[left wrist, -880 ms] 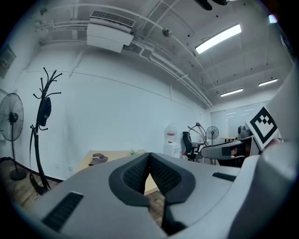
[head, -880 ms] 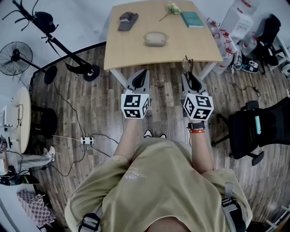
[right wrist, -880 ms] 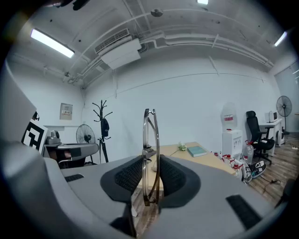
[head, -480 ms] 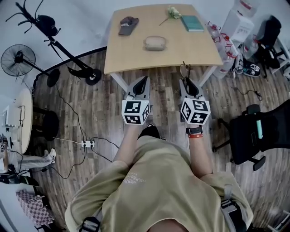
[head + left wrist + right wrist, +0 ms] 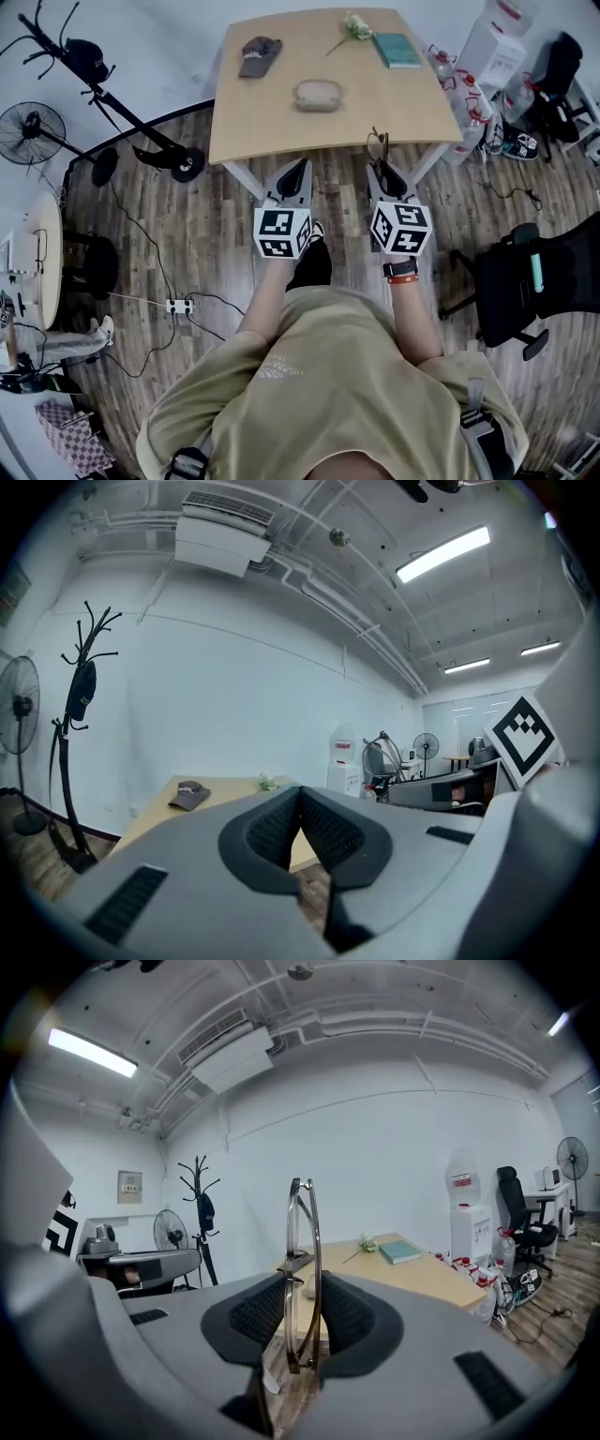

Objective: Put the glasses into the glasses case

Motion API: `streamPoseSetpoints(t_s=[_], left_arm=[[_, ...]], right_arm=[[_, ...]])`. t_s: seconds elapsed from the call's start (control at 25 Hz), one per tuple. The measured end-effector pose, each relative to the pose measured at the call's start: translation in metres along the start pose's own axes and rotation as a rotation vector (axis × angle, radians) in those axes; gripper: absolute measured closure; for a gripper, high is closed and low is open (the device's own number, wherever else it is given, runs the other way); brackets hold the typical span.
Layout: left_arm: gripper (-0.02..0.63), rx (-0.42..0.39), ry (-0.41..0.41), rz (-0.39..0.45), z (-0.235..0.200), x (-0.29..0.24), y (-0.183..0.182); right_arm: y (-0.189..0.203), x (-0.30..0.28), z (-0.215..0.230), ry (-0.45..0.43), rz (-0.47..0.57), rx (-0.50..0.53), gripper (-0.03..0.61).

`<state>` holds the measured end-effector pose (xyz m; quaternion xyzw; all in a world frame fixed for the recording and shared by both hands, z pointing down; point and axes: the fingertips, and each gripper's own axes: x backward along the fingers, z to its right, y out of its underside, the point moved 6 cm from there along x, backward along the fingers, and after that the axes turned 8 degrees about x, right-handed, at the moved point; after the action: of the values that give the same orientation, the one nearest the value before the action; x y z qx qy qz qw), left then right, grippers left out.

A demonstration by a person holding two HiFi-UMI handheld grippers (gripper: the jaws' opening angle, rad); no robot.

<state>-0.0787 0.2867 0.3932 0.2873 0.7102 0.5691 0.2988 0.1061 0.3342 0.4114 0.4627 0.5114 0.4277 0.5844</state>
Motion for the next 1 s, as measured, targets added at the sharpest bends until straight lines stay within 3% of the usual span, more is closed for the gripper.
streamPoseSetpoints(t_s=[0.68, 1.0], left_arm=[[0.591, 0.051, 0.015, -0.054, -0.118, -0.165, -0.025], [0.591, 0.081, 0.026, -0.045, -0.170, -0.215, -0.038]], right_arm=[[-0.035, -0.191, 0.022, -0.017, -0.077, -0.018, 0.454], [-0.043, -0.265, 0.023, -0.023, -0.106, -0.019, 0.453]])
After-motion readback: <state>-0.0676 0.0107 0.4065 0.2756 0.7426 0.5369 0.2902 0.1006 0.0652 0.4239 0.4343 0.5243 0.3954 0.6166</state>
